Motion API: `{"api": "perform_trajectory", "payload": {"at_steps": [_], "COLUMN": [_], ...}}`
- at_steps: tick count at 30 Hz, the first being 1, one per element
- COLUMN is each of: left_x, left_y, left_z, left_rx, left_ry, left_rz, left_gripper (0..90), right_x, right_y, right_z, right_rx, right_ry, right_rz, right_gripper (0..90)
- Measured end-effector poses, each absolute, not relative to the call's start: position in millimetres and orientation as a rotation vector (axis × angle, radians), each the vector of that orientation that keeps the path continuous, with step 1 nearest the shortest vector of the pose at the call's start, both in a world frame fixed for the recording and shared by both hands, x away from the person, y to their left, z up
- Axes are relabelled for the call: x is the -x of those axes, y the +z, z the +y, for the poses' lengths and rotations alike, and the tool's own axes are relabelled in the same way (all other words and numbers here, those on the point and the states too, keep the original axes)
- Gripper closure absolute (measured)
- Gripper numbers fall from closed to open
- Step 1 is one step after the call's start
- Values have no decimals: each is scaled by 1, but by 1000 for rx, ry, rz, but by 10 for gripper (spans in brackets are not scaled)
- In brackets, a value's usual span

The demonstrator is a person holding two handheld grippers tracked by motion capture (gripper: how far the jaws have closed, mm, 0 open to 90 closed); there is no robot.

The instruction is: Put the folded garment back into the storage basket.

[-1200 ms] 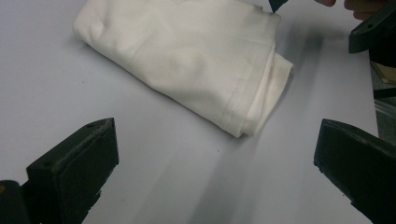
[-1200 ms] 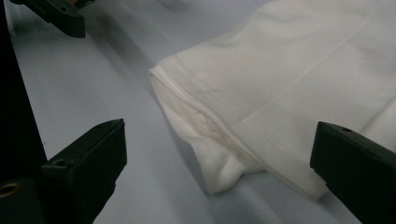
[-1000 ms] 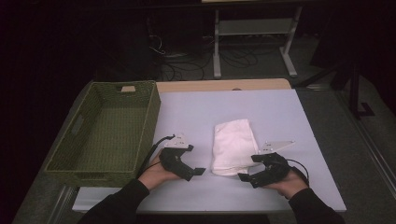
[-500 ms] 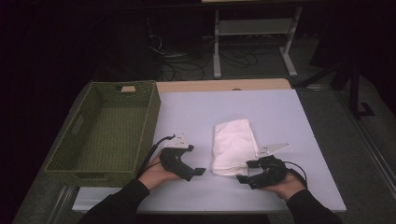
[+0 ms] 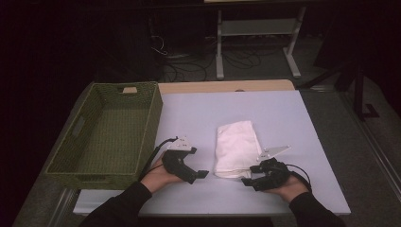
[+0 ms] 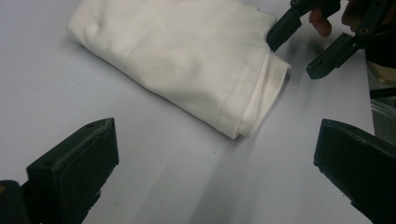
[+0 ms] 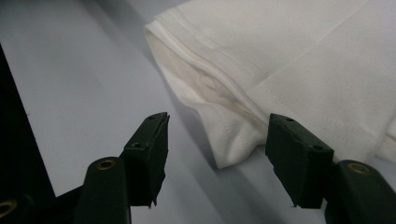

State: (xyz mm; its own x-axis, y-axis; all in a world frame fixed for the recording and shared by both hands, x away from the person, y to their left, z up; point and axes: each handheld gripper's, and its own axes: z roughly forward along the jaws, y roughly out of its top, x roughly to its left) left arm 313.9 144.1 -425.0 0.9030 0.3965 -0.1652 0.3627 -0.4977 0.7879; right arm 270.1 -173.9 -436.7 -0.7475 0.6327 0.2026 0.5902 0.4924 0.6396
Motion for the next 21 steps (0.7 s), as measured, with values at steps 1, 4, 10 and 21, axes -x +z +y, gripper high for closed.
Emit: {"api": "perform_trajectory", "payload": {"at_steps": [1, 4, 10, 21], "left_x": [-314, -314, -314, -314], "left_y": [-425, -425, -426, -426], "left_z": [144, 144, 144, 143], "left_rx": [-2139, -2142, -2144, -2142], "left_ry": [46, 45, 46, 43], "left_rz": [542, 541, 541, 543], "left_gripper": [0, 0, 0, 0], "right_x": [-271, -271, -274, -276], "right_y": [-437, -439, -440, -444], "right_z": [-174, -173, -171, -168], "right_rx": [-1090, -1087, -1080, -1040], "right_ry": [1102, 1089, 1072, 1026], "right_rz": [2664, 2666, 2655, 2655], "right_gripper": [385, 396, 434, 505]}}
